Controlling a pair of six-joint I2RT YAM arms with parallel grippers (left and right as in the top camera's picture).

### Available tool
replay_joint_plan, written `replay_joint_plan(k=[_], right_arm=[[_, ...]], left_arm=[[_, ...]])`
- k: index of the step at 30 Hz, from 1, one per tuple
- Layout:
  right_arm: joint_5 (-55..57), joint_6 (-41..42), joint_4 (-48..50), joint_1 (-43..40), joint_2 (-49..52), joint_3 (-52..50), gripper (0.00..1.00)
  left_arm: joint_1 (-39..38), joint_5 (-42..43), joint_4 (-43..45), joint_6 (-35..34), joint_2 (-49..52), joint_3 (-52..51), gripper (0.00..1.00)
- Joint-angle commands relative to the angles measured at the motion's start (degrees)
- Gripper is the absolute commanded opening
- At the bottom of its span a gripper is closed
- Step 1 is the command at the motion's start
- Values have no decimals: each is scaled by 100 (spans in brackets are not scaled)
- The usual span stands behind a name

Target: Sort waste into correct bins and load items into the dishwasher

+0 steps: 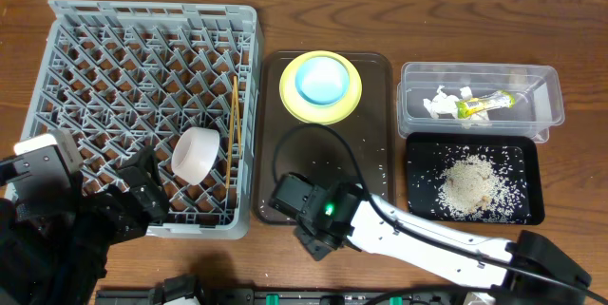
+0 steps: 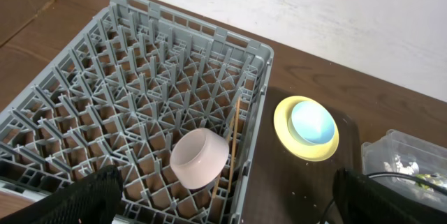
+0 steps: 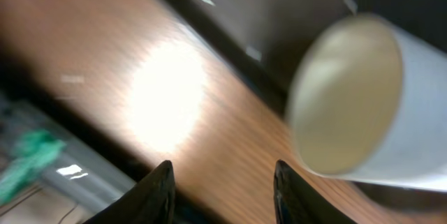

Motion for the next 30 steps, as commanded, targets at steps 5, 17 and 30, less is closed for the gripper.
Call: replay_joint_plan(k=[5, 17, 30], right_arm=[[2020, 680, -96, -212, 74, -278, 45], [2573, 1064, -813, -308, 74, -278, 49], [2868, 166, -831, -304, 74, -282, 53]], left_arm=[[13, -35, 20, -50, 2, 28, 97], [13, -35, 20, -50, 2, 26, 97], [13, -35, 20, -50, 2, 28, 97]])
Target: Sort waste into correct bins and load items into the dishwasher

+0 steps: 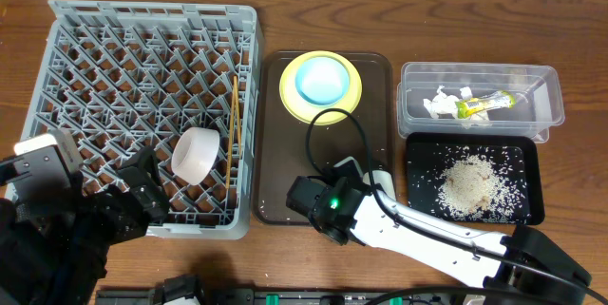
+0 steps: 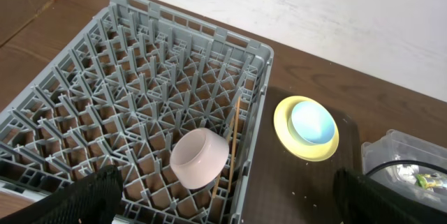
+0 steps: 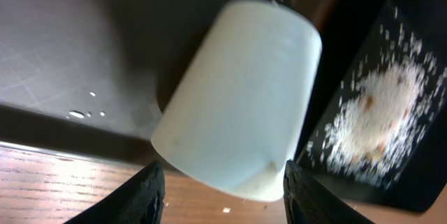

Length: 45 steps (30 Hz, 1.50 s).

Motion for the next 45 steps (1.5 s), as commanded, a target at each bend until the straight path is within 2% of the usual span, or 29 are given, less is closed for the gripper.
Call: replay_joint_plan(k=[1, 7, 11, 14, 19, 25, 27, 29, 30, 32, 34, 37, 40, 42, 45], right_arm=[[404, -1128, 155, -46, 28, 15, 53], [734, -2192, 566, -48, 28, 15, 56], [737, -2892, 251, -46, 28, 15, 56], [702, -2983, -83, -13, 28, 17, 55], [-186, -3193, -72, 398, 26, 87, 59], [372, -3147, -551, 774, 28, 87, 63], [809, -2702, -566, 761, 28, 85, 66], [1231, -2133, -463, 684, 28, 85, 75], [1384, -1884, -361, 608, 28, 85, 76], [1403, -1655, -90, 374, 28, 85, 81], [1117, -1650, 179, 46, 28, 87, 92], [369, -1910, 474, -501, 28, 85, 99], [-459, -2210, 846, -955, 28, 85, 99], [-1580, -2997, 1196, -1209, 28, 83, 99], [-1917, -3716, 1137, -1292, 28, 81, 99]], left_arm=[[13, -35, 20, -50, 2, 28, 97], [13, -35, 20, -50, 2, 28, 97], [13, -35, 20, -50, 2, 26, 97], [13, -35, 20, -50, 2, 28, 97], [13, -35, 20, -50, 2, 28, 97], [13, -35, 20, -50, 2, 28, 97], [13, -35, 20, -50, 2, 28, 97], [13, -35, 20, -50, 2, 28, 97], [13, -35, 20, -50, 2, 28, 97], [13, -35, 20, -50, 2, 28, 97], [13, -35, 20, -50, 2, 26, 97], [13, -35, 20, -50, 2, 26, 97], [13, -35, 20, -50, 2, 26, 97], [13, -35, 20, -50, 2, 28, 97], [13, -35, 20, -50, 2, 28, 97]])
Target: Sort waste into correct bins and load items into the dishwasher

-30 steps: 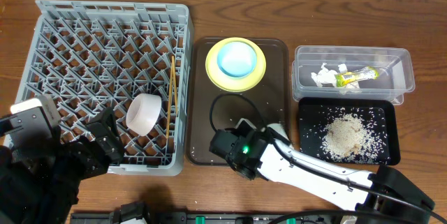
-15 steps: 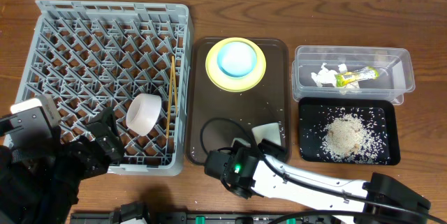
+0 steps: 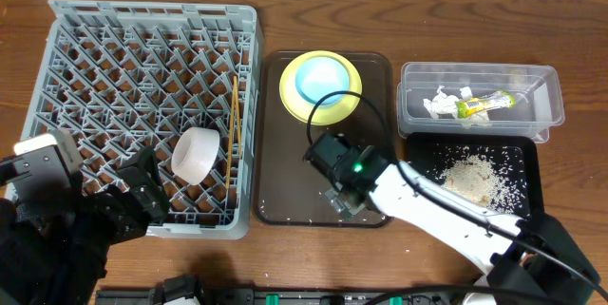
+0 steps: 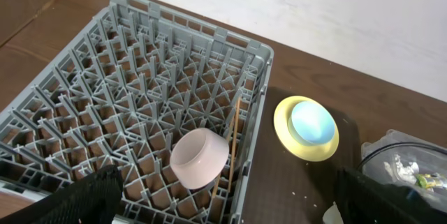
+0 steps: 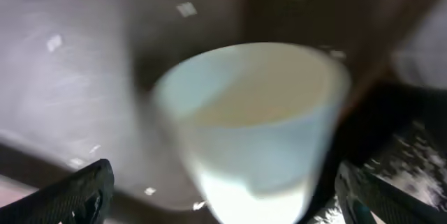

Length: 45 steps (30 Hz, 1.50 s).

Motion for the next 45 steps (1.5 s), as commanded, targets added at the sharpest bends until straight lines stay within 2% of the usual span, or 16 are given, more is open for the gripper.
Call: replay_joint_plan(k=[1, 10, 14, 20, 25, 29, 32, 35, 36, 38, 45], right_arm=[[-990, -1113, -105, -111, 28, 68, 99], [-435, -435, -262, -243, 28, 59, 96], [-450, -444, -424, -251, 28, -7, 99], [-1207, -894, -343, -251, 28, -201, 98], [-1207, 293, -450, -251, 28, -201, 95], [-1209, 1115, -654, -236, 28, -219, 86], [-1207, 1386, -592, -236, 28, -350, 84], [-1292, 1394, -249, -236, 28, -625, 82], [-1574, 1408, 55, -234, 28, -828, 77], [-1886, 1405, 428, -205, 28, -1014, 73], [-1888, 1217, 1110, -133, 28, -1130, 53]], left_arm=[[13, -35, 20, -50, 2, 28, 97], [13, -35, 20, -50, 2, 28, 97], [13, -35, 20, -50, 2, 26, 97], [13, -35, 20, -50, 2, 28, 97], [13, -35, 20, -50, 2, 28, 97], [13, -35, 20, -50, 2, 28, 97], [13, -35, 20, -50, 2, 28, 97], [13, -35, 20, -50, 2, 28, 97], [13, -35, 20, -50, 2, 28, 97], [13, -35, 20, -50, 2, 26, 97], [13, -35, 20, -50, 2, 26, 97]])
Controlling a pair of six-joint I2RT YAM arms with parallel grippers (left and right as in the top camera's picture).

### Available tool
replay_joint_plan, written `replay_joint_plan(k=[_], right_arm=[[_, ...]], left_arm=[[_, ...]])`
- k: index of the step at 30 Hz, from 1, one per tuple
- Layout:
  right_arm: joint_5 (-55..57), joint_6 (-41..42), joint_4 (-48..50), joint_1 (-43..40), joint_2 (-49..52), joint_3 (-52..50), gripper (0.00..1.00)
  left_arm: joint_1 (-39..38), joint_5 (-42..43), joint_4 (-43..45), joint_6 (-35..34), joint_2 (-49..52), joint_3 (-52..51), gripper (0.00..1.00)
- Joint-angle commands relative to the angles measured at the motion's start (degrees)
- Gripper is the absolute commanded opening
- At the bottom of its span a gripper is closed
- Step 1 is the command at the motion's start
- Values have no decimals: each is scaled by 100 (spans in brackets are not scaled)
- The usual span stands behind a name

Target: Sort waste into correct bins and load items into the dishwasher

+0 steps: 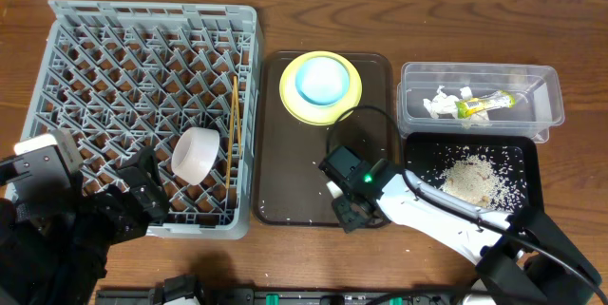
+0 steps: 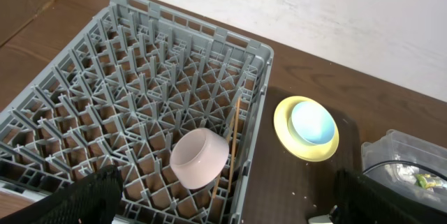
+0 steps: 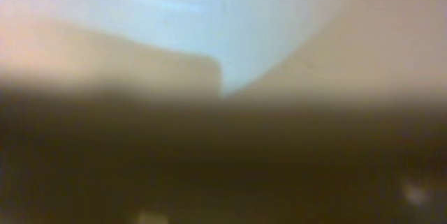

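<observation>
My right gripper (image 1: pixel 349 210) is low over the front right of the brown tray (image 1: pixel 285 153). A white cup (image 1: pixel 332 189) shows only as a sliver beside it. In the right wrist view a blurred pale surface (image 3: pixel 174 15), apparently that cup, fills the top; below it all is dark and no fingers show. My left gripper (image 1: pixel 142 196) stands open at the front left corner of the grey dish rack (image 1: pixel 142 39), nothing between its black fingers (image 2: pixel 91 196). A pale cup (image 2: pixel 200 158) and chopsticks (image 1: pixel 233 115) lie in the rack.
A yellow plate (image 1: pixel 290 96) carrying a blue bowl (image 1: pixel 321 79) sits at the tray's far end. At the right are a clear bin (image 1: pixel 546 96) with wrappers and a black tray (image 1: pixel 418 148) with spilled rice. A black cable loops over the brown tray.
My right gripper has moved from the tray's middle right toward its front right edge and come closer to the white cup, which now fills its blurred wrist view. The left arm has not moved.
My right gripper was first off the tray's front edge, with the white cup lying on its side ahead. Then it was at the front of the tray beside the cup, later over the upright cup with fingers wide. Now it is right on the cup.
</observation>
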Motion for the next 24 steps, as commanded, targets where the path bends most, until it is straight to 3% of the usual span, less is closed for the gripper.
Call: replay_joint_plan(k=[1, 4, 12, 20, 24], right_arm=[[-177, -101, 107, 50, 24, -66, 50], [-177, -170, 0, 50, 0, -55, 43], [-61, -254, -485, 44, -505, 173, 41], [-275, -887, -2133, -424, -1121, 1410, 40], [-354, -1027, -2243, -695, -1088, 1539, 33]], left_arm=[[13, -35, 20, -50, 2, 28, 97], [13, -35, 20, -50, 2, 26, 97], [13, -35, 20, -50, 2, 28, 97], [13, -35, 20, -50, 2, 28, 97], [13, -35, 20, -50, 2, 28, 97]])
